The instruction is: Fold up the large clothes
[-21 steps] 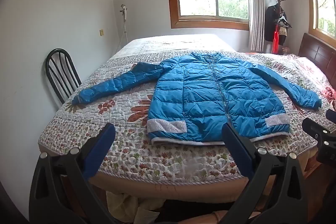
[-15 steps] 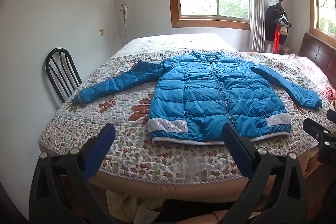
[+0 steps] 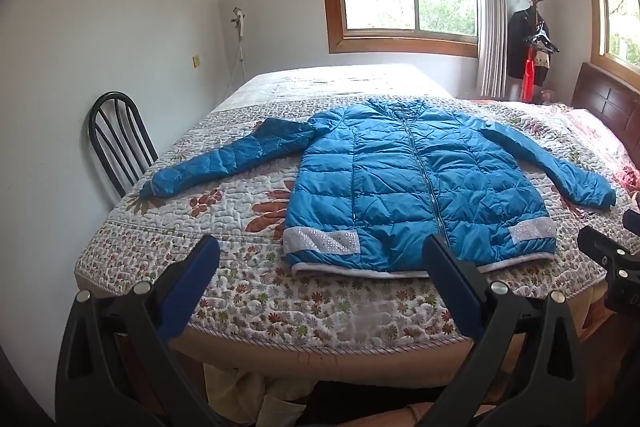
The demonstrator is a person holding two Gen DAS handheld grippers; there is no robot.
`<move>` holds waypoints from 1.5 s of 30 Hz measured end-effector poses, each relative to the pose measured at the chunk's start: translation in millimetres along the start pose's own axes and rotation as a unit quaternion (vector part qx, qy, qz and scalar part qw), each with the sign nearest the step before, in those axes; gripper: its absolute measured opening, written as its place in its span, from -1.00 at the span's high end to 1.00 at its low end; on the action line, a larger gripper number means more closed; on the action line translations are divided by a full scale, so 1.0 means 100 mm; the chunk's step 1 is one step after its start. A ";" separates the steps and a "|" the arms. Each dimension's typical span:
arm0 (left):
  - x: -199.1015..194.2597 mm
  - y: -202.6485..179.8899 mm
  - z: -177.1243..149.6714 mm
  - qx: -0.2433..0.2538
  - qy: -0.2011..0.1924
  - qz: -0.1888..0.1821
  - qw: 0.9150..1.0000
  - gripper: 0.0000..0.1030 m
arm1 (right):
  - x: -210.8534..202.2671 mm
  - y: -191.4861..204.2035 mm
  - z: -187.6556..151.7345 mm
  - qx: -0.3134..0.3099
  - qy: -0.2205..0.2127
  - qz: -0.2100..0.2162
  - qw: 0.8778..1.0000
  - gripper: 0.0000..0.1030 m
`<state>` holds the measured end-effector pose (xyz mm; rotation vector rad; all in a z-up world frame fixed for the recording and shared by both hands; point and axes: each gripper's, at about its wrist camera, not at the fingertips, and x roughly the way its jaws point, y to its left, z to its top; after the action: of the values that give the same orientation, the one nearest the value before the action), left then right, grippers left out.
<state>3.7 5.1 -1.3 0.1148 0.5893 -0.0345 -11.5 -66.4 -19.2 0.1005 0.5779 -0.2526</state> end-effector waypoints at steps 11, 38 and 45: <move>0.00 0.00 0.02 0.000 0.000 0.001 1.000 -0.95 | 0.01 0.00 0.00 0.000 0.000 0.000 1.000 -0.93; 0.00 -0.01 0.02 0.001 -0.001 0.002 1.000 -0.95 | 0.04 0.00 -0.01 0.000 0.000 0.000 1.000 -0.93; 0.00 -0.01 0.02 0.001 -0.002 0.003 1.000 -0.95 | 0.03 0.00 0.00 0.000 0.000 0.000 1.000 -0.93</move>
<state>5.0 3.8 -0.1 0.1187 0.5855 -0.0300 -9.4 -67.1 -21.0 0.0995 0.5779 -0.2525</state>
